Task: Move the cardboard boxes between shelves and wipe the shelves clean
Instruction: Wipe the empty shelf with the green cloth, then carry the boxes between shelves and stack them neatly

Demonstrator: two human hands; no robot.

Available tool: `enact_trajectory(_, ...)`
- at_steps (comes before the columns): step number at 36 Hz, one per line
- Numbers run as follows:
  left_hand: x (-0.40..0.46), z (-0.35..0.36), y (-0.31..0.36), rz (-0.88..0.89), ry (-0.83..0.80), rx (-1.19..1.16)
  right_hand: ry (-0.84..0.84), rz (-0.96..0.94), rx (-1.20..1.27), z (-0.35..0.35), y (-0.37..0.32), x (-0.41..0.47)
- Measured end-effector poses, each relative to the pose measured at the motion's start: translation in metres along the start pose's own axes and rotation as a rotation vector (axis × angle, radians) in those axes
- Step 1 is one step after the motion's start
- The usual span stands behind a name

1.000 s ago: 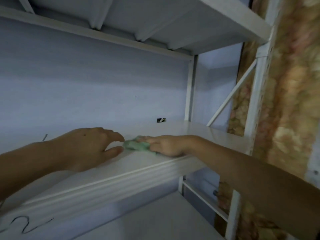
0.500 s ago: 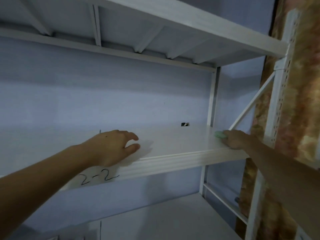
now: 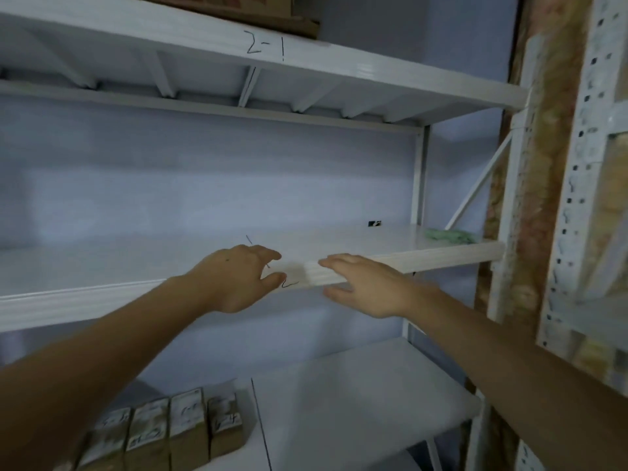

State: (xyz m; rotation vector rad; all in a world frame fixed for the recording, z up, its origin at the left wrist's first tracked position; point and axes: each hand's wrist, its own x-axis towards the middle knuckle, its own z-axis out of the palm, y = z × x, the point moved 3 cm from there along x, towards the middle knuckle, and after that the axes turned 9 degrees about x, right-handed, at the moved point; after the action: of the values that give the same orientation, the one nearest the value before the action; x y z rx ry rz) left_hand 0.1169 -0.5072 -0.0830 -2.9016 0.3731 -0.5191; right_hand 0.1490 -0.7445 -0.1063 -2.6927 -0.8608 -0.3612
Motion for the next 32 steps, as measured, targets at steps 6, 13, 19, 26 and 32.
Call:
enact_trajectory(6,-0.058,-0.01,0.004,0.007,-0.002,0.025,-0.036,0.027,0.021,0.003,-0.05,-0.034)
enact_trajectory(13,-0.128,-0.043,0.011,-0.071,-0.013,0.042,-0.069,-0.035,0.047,0.0,-0.101,-0.061)
enact_trajectory(19,-0.193,-0.062,0.004,-0.191,-0.036,0.075,-0.095,-0.175,0.1,0.004,-0.155,-0.075)
enact_trajectory(26,-0.295,-0.078,-0.012,-0.375,-0.102,0.11,-0.205,-0.377,0.167,0.019,-0.242,-0.101)
enact_trajectory(32,-0.404,-0.099,-0.038,-0.551,-0.139,0.134,-0.277,-0.561,0.18,0.037,-0.34,-0.113)
